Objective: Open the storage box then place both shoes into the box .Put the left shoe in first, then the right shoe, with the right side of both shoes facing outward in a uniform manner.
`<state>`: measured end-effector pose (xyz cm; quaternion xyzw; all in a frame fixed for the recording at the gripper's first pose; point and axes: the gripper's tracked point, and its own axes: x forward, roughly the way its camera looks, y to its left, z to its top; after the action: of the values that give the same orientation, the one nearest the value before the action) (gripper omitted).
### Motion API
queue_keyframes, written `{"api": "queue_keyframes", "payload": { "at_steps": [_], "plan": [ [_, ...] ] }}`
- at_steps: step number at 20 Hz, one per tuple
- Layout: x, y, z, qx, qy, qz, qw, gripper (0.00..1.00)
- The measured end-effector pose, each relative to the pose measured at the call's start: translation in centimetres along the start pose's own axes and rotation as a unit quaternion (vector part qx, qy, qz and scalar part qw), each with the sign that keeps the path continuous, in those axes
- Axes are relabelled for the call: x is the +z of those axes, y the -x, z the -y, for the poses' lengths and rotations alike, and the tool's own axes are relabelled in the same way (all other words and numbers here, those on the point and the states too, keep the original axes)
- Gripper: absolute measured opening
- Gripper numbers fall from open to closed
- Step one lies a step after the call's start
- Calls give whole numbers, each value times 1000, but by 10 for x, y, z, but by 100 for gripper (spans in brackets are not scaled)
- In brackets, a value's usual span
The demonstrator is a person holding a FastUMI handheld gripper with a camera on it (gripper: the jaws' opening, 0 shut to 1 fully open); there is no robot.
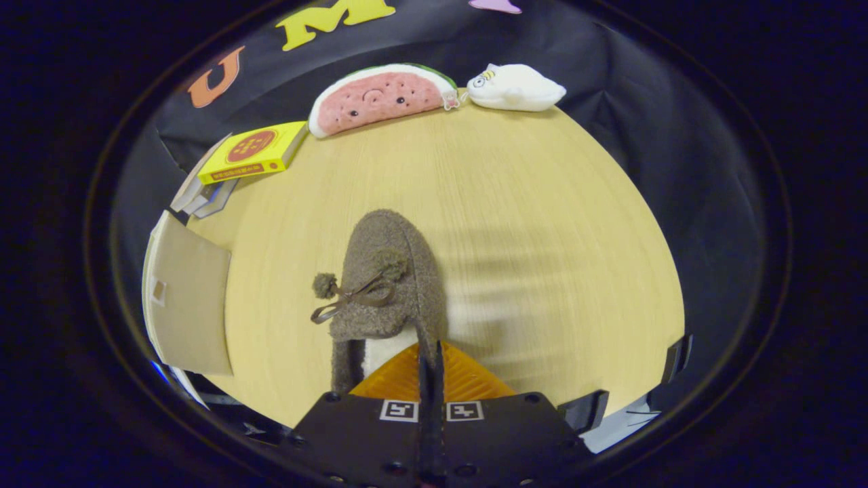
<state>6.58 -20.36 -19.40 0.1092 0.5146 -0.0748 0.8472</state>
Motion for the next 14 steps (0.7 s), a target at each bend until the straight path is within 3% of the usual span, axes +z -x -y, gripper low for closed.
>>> {"api": "queue_keyframes", "payload": {
  "at_steps": [3,8,14],
  "plan": [
    [-11,35,-12,25,-18,9,999,0],
    [-23,89,-45,26,-19,39,999,0],
    [-31,147,-123,43,10,85,995,0]
  ]
}}
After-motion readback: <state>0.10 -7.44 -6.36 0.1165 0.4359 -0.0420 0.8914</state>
